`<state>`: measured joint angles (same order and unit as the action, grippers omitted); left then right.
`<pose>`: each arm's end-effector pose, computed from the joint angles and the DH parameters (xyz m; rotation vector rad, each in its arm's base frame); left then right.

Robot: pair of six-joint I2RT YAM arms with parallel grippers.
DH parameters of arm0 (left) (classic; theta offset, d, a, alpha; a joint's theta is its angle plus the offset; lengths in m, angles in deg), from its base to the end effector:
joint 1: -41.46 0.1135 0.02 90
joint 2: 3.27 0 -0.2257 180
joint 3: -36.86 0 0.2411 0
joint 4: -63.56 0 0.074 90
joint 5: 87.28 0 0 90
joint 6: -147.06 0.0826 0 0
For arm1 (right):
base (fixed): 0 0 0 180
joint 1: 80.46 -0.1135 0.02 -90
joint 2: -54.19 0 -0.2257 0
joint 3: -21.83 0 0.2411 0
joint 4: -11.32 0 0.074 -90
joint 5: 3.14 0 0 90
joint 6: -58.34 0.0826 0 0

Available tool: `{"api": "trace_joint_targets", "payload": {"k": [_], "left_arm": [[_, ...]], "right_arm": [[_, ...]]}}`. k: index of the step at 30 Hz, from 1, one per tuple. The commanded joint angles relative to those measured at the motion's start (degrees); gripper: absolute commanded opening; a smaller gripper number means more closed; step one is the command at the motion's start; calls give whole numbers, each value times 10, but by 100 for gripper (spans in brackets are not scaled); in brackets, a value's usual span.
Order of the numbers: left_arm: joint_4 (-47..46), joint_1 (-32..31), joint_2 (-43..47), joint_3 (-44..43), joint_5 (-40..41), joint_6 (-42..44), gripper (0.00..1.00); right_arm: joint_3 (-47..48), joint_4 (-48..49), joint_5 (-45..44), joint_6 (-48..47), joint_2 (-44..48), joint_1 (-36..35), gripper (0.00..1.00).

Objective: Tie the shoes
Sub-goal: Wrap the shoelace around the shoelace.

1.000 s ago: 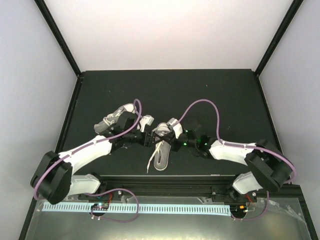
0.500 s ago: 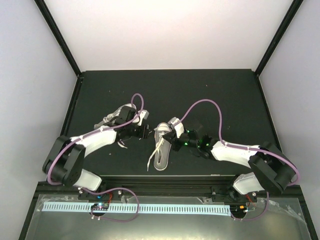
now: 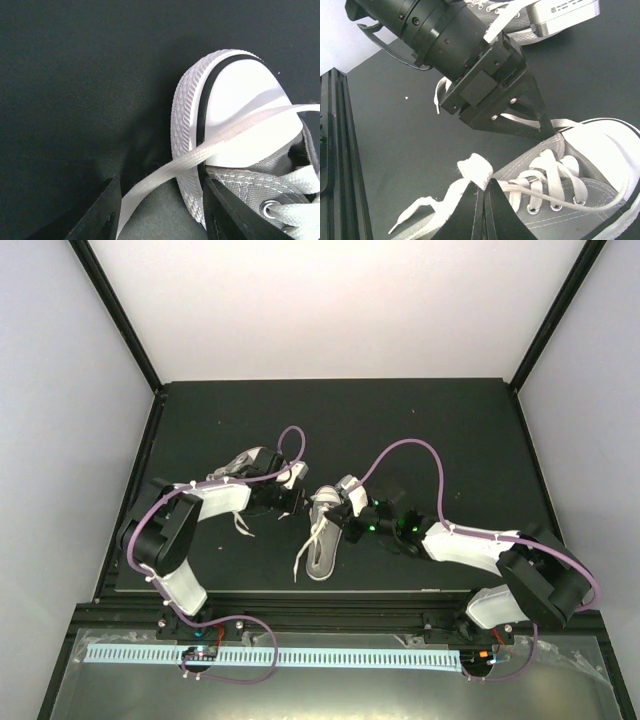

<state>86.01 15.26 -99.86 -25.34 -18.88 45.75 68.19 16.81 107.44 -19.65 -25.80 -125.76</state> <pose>0.2803 -0.1718 0.0753 0.4872 2.5795 -0.7243 0.2009 0.2443 0.1309 -0.8458 2.0069 0.9670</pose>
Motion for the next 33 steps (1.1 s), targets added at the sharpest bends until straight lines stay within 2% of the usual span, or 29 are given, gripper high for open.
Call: {"api": "trace_joint_targets", "payload": {"k": [1,6,10,15,29,31,33], "left_arm": [[-6,3,-20,-23,23,19,45],[-1,3,-40,-30,40,37,40],[-10,2,-49,-23,39,51,32],[-33,3,-37,-2,36,54,29],[-12,-29,-73,-38,110,73,32],[-8,-33,-81,-43,125,71,29],[-5,-36,-84,-47,141,68,21]], "right_arm": [[5,1,11,0,1,0,2],[6,4,15,0,-3,0,2],[9,6,19,1,-12,-1,2],[11,5,21,1,-15,-1,2],[14,7,29,2,-23,0,2],[14,7,30,1,-23,-1,2],[14,7,29,1,-23,0,2]]}}
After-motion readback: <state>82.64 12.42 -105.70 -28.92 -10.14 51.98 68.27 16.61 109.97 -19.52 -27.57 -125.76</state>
